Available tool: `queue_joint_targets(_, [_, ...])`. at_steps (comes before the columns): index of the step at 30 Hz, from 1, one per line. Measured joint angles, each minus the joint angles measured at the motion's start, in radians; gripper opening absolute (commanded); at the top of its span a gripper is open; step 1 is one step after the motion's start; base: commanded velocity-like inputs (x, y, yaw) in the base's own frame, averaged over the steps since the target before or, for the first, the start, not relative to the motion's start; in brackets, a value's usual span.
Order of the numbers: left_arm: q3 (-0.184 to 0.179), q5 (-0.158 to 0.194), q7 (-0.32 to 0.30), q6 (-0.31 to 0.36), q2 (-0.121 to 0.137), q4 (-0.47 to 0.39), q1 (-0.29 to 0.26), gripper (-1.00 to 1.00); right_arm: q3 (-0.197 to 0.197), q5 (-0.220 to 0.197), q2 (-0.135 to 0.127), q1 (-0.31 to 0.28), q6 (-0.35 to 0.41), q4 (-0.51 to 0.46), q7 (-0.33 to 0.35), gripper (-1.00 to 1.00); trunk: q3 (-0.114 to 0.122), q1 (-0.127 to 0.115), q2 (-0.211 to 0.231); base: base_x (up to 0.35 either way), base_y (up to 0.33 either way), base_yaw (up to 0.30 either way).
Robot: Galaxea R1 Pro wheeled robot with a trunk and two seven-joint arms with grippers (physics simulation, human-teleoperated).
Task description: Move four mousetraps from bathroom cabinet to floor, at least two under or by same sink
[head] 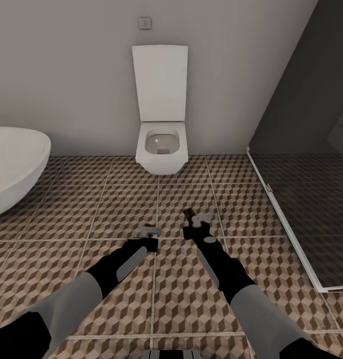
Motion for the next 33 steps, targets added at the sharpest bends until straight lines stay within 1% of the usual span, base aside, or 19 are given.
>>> queue_joint_targets(1, [0.000,-0.001,-0.001,-0.004,-0.010,0.009,0.000,-1.00,0.000,0.000,0.000,0.000,-0.004,0.005,0.000,-1.00,0.000,0.000,0.000,0.000,0.000,0.000])
queue_joint_targets(2, [0.000,-0.002,-0.001,-0.008,-0.014,0.013,0.000,-1.00,0.000,0.000,0.000,0.000,-0.005,0.008,0.000,-1.00,0.000,0.000,0.000,0.000,0.000,0.000])
queue_joint_targets(4, [-0.003,-0.001,-0.002,-0.036,-0.024,0.021,0.000,-1.00,0.000,0.000,0.000,0.000,-0.009,0.014,0.000,-1.00,0.000,0.000,0.000,0.000,0.000,0.000])
queue_joint_targets(8, [-0.006,-0.009,-0.003,-0.078,-0.024,0.017,0.000,-1.00,0.001,0.000,0.001,0.000,-0.011,0.026,0.000,-1.00,0.000,0.000,0.000,0.000,0.000,0.000])
queue_joint_targets(10, [-0.007,-0.021,-0.003,-0.087,-0.017,0.006,0.000,-1.00,0.004,0.000,0.002,0.000,-0.012,0.029,0.000,-1.00,0.000,0.000,0.000,0.000,0.000,0.000])
queue_joint_targets(11, [-0.008,-0.033,-0.002,-0.090,-0.010,-0.006,0.000,-1.00,0.006,0.000,0.002,0.000,-0.012,0.031,0.000,-1.00,0.000,0.000,0.000,0.000,0.000,0.000])
queue_joint_targets(13, [-0.007,-0.059,-0.001,-0.095,0.009,-0.039,0.000,-1.00,0.011,-0.001,0.003,0.000,-0.012,0.033,0.000,-1.00,0.000,0.000,0.000,0.000,0.000,0.000])
queue_joint_targets(14, [-0.008,-0.066,0.000,-0.097,0.016,-0.050,0.000,-1.00,0.012,-0.001,0.003,0.000,-0.012,0.034,0.000,-1.00,0.000,0.000,0.000,0.000,0.000,0.000])
queue_joint_targets(16, [-0.009,-0.088,0.002,-0.098,0.039,-0.099,0.009,-1.00,0.014,-0.001,0.003,0.000,-0.012,0.043,0.000,-1.00,0.000,0.000,0.000,0.000,0.000,0.000])
queue_joint_targets(19, [-0.007,-0.099,0.013,-0.099,0.059,-0.149,0.035,-1.00,0.015,-0.001,0.004,0.000,-0.011,0.057,0.000,-1.00,0.000,0.000,0.000,0.000,0.000,0.000])
queue_joint_targets(20, [-0.007,-0.100,0.020,-0.099,0.061,-0.155,0.039,-1.00,0.015,-0.001,0.005,0.000,-0.011,0.059,0.000,-1.00,0.000,0.000,0.000,0.000,0.000,0.000])
queue_joint_targets(22, [-0.006,-0.103,0.055,-0.098,0.067,-0.169,0.048,-1.00,0.016,-0.001,0.005,0.000,-0.011,0.064,0.000,-1.00,0.000,0.000,0.000,0.000,0.000,0.000])
queue_joint_targets(25, [-0.006,-0.103,0.088,-0.095,0.067,-0.176,0.052,-1.00,0.016,-0.002,0.004,0.000,-0.013,0.066,0.001,-1.00,0.000,0.000,0.000,0.000,0.000,0.000])
queue_joint_targets(33, [-0.009,-0.102,0.105,-0.094,0.063,-0.180,0.056,-1.00,0.019,-0.002,0.004,0.000,-0.015,0.064,-0.001,-1.00,0.000,0.000,0.000,0.000,0.000,0.000])
